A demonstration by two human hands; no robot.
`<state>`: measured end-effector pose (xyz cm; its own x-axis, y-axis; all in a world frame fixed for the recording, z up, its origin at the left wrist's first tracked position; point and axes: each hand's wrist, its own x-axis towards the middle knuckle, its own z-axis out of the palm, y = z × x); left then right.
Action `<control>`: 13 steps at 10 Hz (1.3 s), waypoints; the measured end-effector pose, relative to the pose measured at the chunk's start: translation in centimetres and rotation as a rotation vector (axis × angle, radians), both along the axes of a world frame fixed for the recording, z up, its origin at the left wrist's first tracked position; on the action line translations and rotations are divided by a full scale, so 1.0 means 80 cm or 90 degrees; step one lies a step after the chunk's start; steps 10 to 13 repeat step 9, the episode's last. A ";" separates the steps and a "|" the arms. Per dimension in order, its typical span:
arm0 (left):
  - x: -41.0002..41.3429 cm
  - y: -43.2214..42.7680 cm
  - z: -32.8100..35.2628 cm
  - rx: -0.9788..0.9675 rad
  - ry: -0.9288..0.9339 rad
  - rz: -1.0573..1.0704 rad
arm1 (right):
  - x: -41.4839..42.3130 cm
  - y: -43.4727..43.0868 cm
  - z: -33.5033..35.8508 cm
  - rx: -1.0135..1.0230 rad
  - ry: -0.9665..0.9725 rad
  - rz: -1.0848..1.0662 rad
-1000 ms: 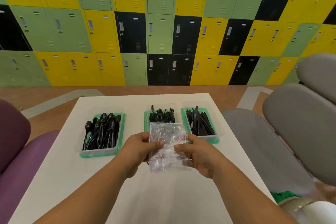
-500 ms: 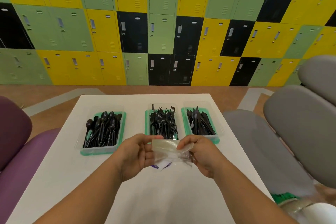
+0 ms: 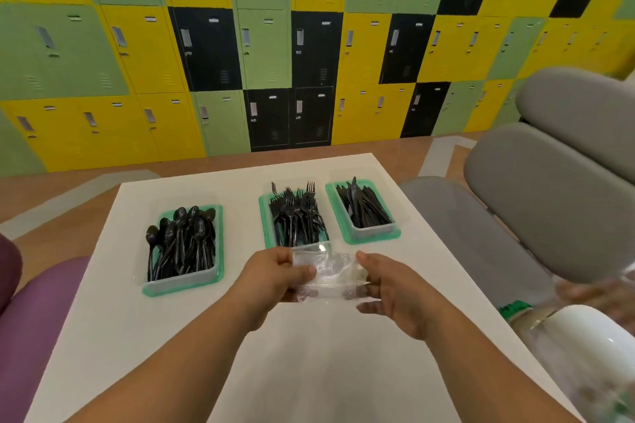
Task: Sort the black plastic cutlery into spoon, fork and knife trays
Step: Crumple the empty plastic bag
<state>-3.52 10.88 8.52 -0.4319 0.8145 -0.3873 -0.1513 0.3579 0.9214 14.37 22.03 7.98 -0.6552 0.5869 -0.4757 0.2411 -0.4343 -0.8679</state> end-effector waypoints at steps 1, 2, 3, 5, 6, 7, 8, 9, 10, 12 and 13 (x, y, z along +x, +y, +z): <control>0.020 0.009 -0.011 -0.002 0.022 -0.038 | 0.025 -0.009 -0.013 0.065 -0.026 -0.054; 0.053 0.028 -0.018 -0.028 0.007 -0.105 | 0.059 -0.005 -0.024 0.074 -0.037 -0.136; 0.078 0.051 -0.022 -0.048 0.009 -0.136 | 0.097 0.013 -0.039 0.078 -0.076 -0.238; 0.135 0.094 -0.039 -0.071 0.030 -0.190 | 0.237 0.086 -0.103 0.052 -0.214 -0.612; 0.163 0.113 -0.050 -0.081 0.033 -0.186 | 0.303 0.111 -0.133 0.056 -0.353 -0.697; 0.191 0.137 -0.063 -0.100 0.032 -0.183 | 0.354 0.135 -0.159 0.062 -0.546 -0.681; 0.213 0.159 -0.071 -0.115 0.033 -0.179 | 0.381 0.158 -0.184 0.050 -0.645 -0.644; 0.228 0.176 -0.075 -0.116 0.036 -0.203 | 0.392 0.182 -0.204 0.000 -0.627 -0.622; 0.228 0.176 -0.075 -0.116 0.036 -0.203 | 0.392 0.182 -0.204 0.000 -0.627 -0.622; 0.228 0.176 -0.075 -0.116 0.036 -0.203 | 0.392 0.182 -0.204 0.000 -0.627 -0.622; 0.228 0.176 -0.075 -0.116 0.036 -0.203 | 0.392 0.182 -0.204 0.000 -0.627 -0.622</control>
